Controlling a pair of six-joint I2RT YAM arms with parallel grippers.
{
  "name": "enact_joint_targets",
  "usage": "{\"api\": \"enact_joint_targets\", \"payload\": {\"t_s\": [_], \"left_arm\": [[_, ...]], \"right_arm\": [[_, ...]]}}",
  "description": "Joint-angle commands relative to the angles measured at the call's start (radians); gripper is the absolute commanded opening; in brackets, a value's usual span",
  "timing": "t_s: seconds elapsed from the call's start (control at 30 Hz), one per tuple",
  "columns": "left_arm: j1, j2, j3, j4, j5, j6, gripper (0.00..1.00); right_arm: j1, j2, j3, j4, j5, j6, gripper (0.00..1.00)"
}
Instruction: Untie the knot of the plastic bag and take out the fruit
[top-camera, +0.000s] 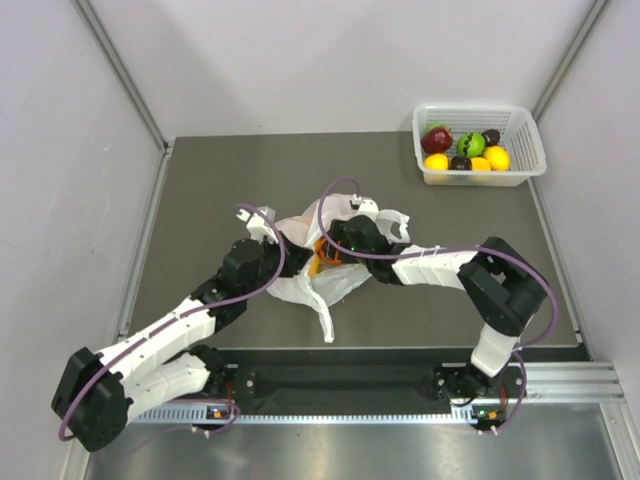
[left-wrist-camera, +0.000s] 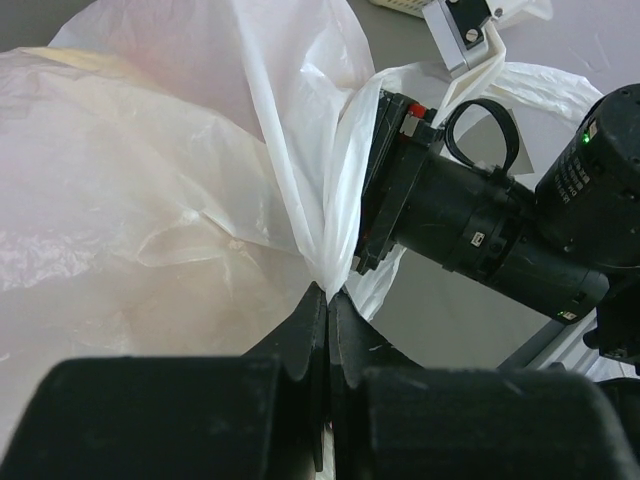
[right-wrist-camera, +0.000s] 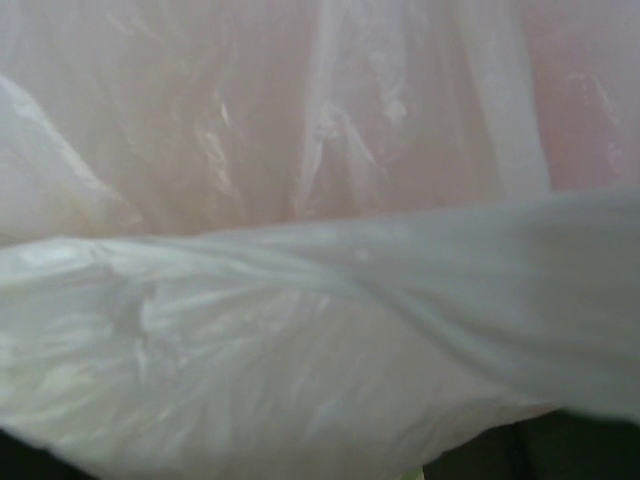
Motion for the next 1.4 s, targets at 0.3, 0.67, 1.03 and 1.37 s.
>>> {"api": "enact_joint_targets", "payload": {"t_s": [0.3, 0.67, 1.03, 1.37], "left_arm": [[0.002, -0.024, -0.02, 0.051, -0.018, 0.001, 0.0], [0.003, 0.016, 0.04, 0.067, -0.027, 0.032, 0.0], [0.005, 0.05, 0.051, 0.066, -0.003, 0.051, 0.0], [0.005, 0.044, 0.06, 0.044, 0.011, 0.044, 0.0]], "right_arm": [[-0.015, -0.29, -0.1, -0.075, -0.152, -0.135, 0.0], [-0.029, -0.517, -0.066, -0.387, -0.673, -0.298, 0.0], [-0.323, -0.841, 0.081, -0.395, -0.726, -0.382, 0.0], [-0.785, -0.533, 0.21, -0.273, -0.236, -0.079, 0.0]]}}
